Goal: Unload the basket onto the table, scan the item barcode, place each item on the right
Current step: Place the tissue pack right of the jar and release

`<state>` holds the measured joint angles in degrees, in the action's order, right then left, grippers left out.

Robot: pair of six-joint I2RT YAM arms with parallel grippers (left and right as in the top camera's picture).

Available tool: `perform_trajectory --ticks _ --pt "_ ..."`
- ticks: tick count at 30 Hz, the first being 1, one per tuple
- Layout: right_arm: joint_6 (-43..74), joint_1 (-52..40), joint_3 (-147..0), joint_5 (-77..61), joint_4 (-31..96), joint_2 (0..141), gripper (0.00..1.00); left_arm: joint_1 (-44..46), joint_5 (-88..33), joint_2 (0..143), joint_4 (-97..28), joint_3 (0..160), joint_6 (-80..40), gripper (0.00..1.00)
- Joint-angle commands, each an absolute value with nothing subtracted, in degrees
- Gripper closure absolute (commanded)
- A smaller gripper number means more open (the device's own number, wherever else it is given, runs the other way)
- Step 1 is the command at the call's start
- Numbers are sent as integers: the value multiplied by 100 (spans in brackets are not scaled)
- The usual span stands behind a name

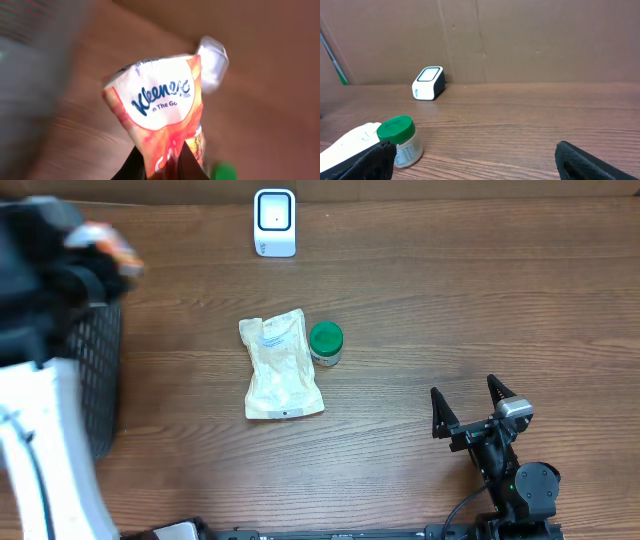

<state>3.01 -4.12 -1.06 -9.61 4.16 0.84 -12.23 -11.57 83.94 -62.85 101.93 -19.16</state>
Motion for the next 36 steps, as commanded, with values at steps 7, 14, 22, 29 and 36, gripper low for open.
perform_trajectory --ticks 7,14,22,29,36 --pt "294 -412 -45 -906 397 19 0 1872 -1389 9668 -5465 8875 -1411 96" --pt "294 -412 -45 -906 397 19 0 3013 -1614 10506 -4810 8875 -1149 96" --pt "294 -412 -45 -906 397 16 0 3489 -1203 10654 -4466 8794 -1557 96" --pt "294 -412 -45 -906 397 16 0 3651 -1225 11290 -4147 8648 -1566 96" --pt "294 -412 -45 -906 397 19 0 3658 -1328 11299 -3933 8709 -1568 71"
